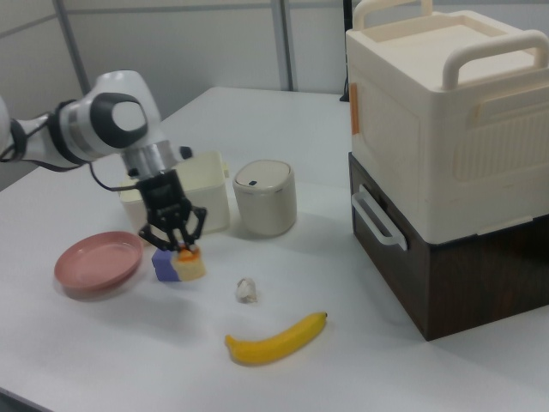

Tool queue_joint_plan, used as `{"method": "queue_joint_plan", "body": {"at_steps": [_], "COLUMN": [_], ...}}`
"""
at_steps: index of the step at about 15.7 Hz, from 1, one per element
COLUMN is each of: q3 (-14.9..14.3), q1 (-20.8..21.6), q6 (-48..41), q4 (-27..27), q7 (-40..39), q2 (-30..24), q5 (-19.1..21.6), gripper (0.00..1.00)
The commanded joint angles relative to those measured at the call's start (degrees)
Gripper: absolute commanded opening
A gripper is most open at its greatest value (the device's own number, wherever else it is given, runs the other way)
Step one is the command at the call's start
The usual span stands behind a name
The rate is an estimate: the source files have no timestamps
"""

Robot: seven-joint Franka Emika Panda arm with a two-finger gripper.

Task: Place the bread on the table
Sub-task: 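Lift the bread roll off the plate and carry it past the purple cube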

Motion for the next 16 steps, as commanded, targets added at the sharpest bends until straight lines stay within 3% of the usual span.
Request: {"method": "queue_joint_plan", "body": {"at_steps": [1, 7, 11, 13, 14, 16], "q3": [-2.2, -2.4, -2.3, -2.1, -2.1, -1.9], "q1": [-2.0, -2.1, 0.1, 0.6, 0.6, 0.9], "q6": [4.2, 5.3, 9.1, 9.4, 9.3, 9.2], "q4": [-4.1, -4.5, -4.8, -4.7, -4.5, -4.5], "q7": [-1.5, 0.1, 12.1, 13.3, 13.4, 13.3], "q2": [-2.1, 1.8, 4.3, 4.9, 5.2, 5.2], "q5": [-2.4, -2.5, -2.4, -2.4, -2.4, -2.4], "gripper": [0.0, 0.0, 0.0, 0.0, 0.01, 0.12]}}
